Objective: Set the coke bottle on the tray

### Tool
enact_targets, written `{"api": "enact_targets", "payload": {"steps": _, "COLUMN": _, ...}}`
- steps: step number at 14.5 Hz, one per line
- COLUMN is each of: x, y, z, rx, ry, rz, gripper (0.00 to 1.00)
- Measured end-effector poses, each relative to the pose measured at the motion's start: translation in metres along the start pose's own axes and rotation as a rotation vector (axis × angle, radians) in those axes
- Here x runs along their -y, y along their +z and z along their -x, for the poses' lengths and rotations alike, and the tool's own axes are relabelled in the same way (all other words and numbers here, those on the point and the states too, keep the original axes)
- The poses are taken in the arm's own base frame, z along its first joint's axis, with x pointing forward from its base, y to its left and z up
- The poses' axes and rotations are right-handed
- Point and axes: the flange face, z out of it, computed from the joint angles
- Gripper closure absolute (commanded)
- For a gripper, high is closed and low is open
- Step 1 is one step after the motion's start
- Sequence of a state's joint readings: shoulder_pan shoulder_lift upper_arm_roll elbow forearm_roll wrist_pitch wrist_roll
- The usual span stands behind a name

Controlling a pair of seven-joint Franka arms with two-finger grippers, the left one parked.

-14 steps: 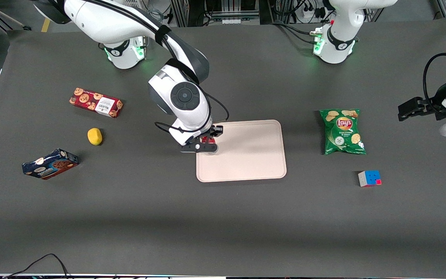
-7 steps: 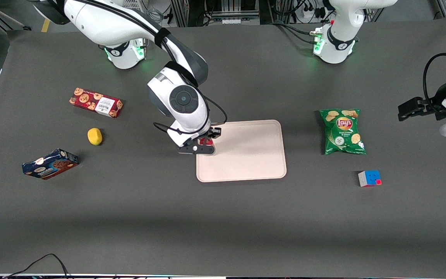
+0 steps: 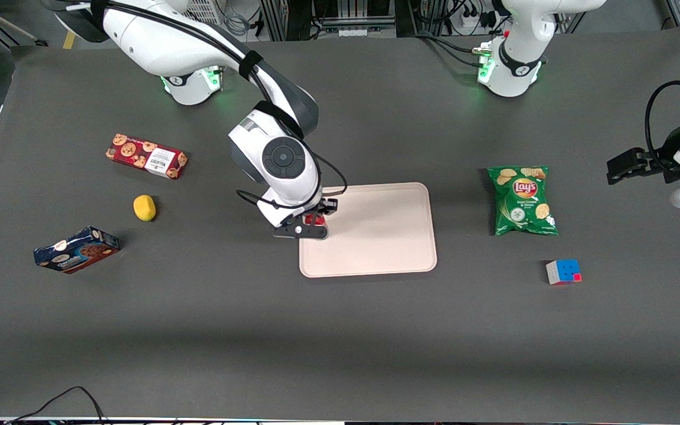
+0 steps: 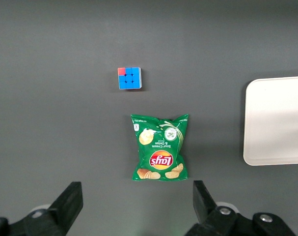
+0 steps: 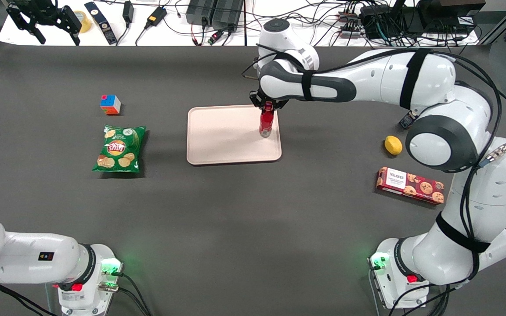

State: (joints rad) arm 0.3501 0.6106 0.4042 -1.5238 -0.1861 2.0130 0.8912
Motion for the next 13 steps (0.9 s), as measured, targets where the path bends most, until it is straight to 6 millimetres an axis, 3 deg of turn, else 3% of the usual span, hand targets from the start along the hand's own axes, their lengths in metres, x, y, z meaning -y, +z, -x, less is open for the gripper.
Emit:
{"api": "enact_targets", "payload": {"steps": 3, "x": 0.000, "y": 0.001, "z": -0.001, "rx": -0.013, "ry": 0.005, "rz": 0.004, "gripper": 0.00}}
{"api": "enact_targets", "payload": {"steps": 6, "x": 0.000, "y": -0.001, "z": -0.002, "rx": -0.023, "ry": 0.030, "rz": 0.003, "gripper": 0.00}}
{"api": "enact_targets", "payload": {"steps": 8, "x": 0.003, "y": -0.017, "z": -0.005, "rx": -0.048, "ry": 0.042, "rz": -0.022, "gripper": 0.00}}
{"api": "enact_targets", "payload": {"steps": 11, "x": -0.006, "y": -0.088, "z": -0.013, "rx": -0.143, "ry": 0.056, "rz": -0.089, "gripper": 0.00}}
{"api": "enact_targets", "payload": {"steps": 13, "x": -0.030, "y": -0.143, "z": -0.021, "rx": -0.218, "ry": 0.045, "rz": -0.121, "gripper": 0.00}}
